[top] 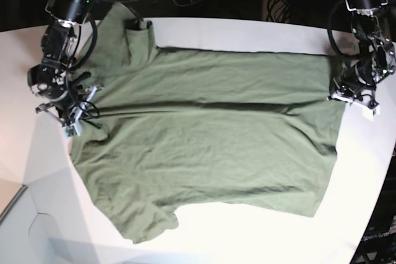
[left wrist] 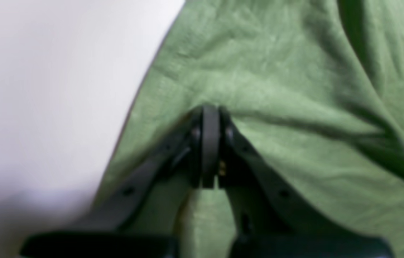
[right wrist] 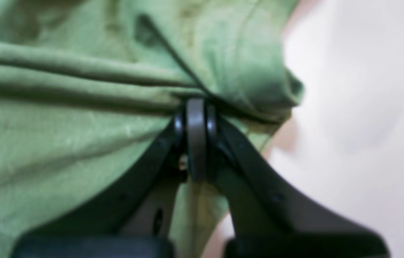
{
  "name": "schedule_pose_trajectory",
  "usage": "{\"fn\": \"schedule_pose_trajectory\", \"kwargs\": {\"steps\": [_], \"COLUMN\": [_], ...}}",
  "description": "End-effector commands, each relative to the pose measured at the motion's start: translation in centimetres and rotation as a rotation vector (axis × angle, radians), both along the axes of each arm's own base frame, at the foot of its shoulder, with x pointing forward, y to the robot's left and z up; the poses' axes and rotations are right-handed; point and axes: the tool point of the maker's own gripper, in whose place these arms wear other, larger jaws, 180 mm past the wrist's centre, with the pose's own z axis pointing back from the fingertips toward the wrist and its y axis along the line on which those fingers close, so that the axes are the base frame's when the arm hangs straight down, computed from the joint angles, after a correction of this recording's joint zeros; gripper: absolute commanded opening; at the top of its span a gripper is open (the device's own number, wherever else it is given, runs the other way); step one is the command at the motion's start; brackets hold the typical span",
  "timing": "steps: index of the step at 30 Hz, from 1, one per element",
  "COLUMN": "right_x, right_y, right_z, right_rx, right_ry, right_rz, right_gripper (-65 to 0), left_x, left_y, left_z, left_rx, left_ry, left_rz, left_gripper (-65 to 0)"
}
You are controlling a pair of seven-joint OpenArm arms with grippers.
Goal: Layout the t-shirt on the table in an organized manner, then fold the t-shirt properly
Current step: 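Drag the held shirt edges outward with both grippers, then release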
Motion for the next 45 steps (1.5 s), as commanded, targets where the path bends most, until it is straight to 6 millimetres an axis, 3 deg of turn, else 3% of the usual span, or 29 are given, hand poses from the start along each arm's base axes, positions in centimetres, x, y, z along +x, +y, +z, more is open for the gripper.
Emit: {"fn": "schedule_pose_trajectory", "kwargs": {"steps": [1,5,8,12,15,19,23,27,29,35,39,43,45], "right_x": [-1.1,-0.4,-0.7,0.3,1.2,3.1,4.7,6.1,6.6,7.5,8.5,7.3,6.3], "right_y": [-2.0,-4.0,-5.0,-3.6,-2.9,0.0,0.8,1.3,0.6,0.0,-0.8,-2.2,-1.9], "right_z": [-0.4,1.3,4.4,7.7,7.9,5.4,4.2,3.6,3.4,2.1,4.9,8.6,9.8], "right_rx": [-0.067,-0.110,-0.169,-0.189,-0.172,-0.117,-0.067,-0.029,-0.030,0.007,-0.035,-0.140,-0.175], "right_ry": [0.074,0.041,-0.038,-0.139,-0.153,-0.098,-0.069,-0.050,-0.037,0.004,-0.086,-0.160,-0.171], "right_rz": [-0.023,-0.048,-0.066,-0.061,-0.051,0.031,0.036,0.040,0.037,0.037,0.033,0.013,0.005], "right_gripper": [-65.0,-65.0,-65.0,-65.0,-65.0,-65.0,-65.0,-65.0,-65.0,-65.0,-65.0,-65.0,-65.0], "left_x": [-1.9,-1.9,-1.5,-1.0,-0.9,-0.1,0.4,1.7,2.0,2.1,2.1,2.2,2.2], "left_y": [0.5,-0.1,-0.4,-0.6,-0.5,-0.4,0.8,1.9,2.3,2.3,2.1,1.4,1.1], "left_z": [-1.0,0.2,1.5,2.4,2.5,3.2,4.3,6.5,7.5,8.1,7.9,8.5,9.1], "left_rx": [0.023,0.046,0.062,0.071,0.074,0.080,0.088,0.101,0.113,0.116,0.113,0.108,0.120], "left_ry": [0.078,0.049,0.010,-0.016,-0.018,-0.042,-0.072,-0.140,-0.166,-0.187,-0.186,-0.207,-0.224], "left_rz": [-0.004,-0.041,-0.059,-0.069,-0.068,-0.069,-0.032,0.003,0.008,0.014,0.011,0.008,-0.006], "left_gripper": [-65.0,-65.0,-65.0,-65.0,-65.0,-65.0,-65.0,-65.0,-65.0,-65.0,-64.9,-64.9,-64.9]}}
